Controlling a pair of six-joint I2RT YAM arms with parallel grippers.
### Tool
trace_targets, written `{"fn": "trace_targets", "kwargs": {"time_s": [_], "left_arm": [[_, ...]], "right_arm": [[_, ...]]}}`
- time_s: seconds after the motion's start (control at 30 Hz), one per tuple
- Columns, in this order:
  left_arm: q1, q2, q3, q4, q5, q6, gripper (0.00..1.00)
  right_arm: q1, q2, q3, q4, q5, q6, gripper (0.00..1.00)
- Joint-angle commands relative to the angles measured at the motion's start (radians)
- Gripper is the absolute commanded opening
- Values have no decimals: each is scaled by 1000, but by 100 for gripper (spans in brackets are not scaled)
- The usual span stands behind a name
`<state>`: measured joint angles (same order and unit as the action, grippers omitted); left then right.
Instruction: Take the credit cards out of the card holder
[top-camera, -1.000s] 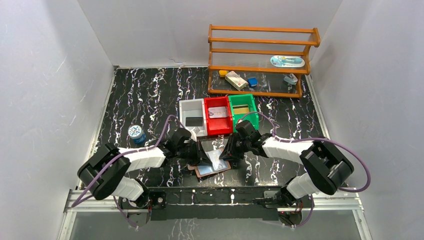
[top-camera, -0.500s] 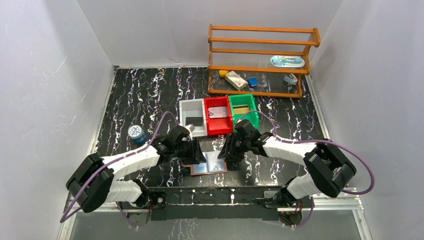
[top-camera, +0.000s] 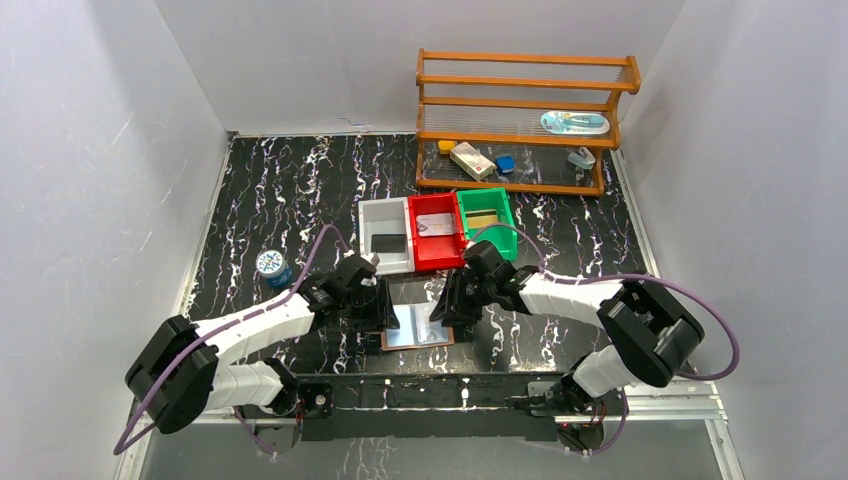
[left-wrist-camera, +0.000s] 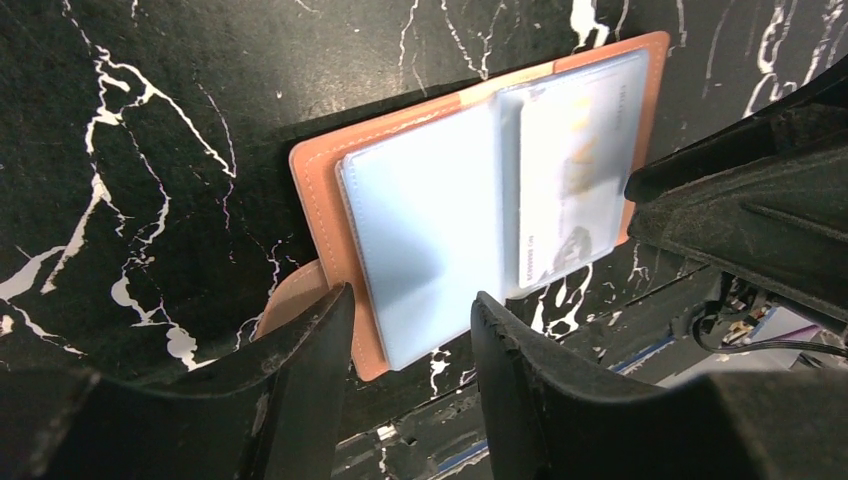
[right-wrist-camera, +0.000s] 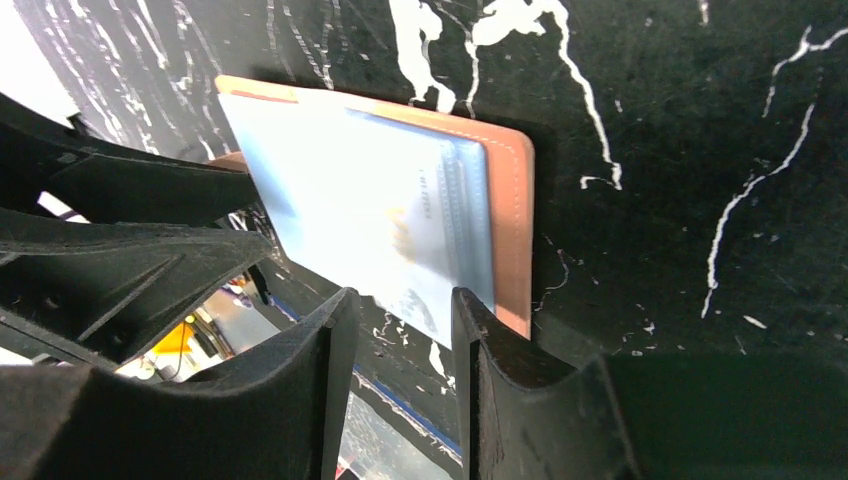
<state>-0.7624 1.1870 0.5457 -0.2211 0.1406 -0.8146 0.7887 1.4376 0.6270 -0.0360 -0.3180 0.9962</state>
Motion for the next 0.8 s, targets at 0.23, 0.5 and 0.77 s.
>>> {"fn": "trace_targets", "kwargs": {"time_s": [0.23, 0.5, 0.77], "left_arm": [[-5, 47, -21, 8, 38, 14, 35], [-5, 59, -19, 29, 69, 19, 28], [-5, 53, -22, 30, 70, 14, 27]], "right_arm": [[14, 58, 27, 34, -25, 8, 45], [17, 24, 41, 51, -37, 10, 39], [23, 8, 90, -67, 22, -16, 43]]}}
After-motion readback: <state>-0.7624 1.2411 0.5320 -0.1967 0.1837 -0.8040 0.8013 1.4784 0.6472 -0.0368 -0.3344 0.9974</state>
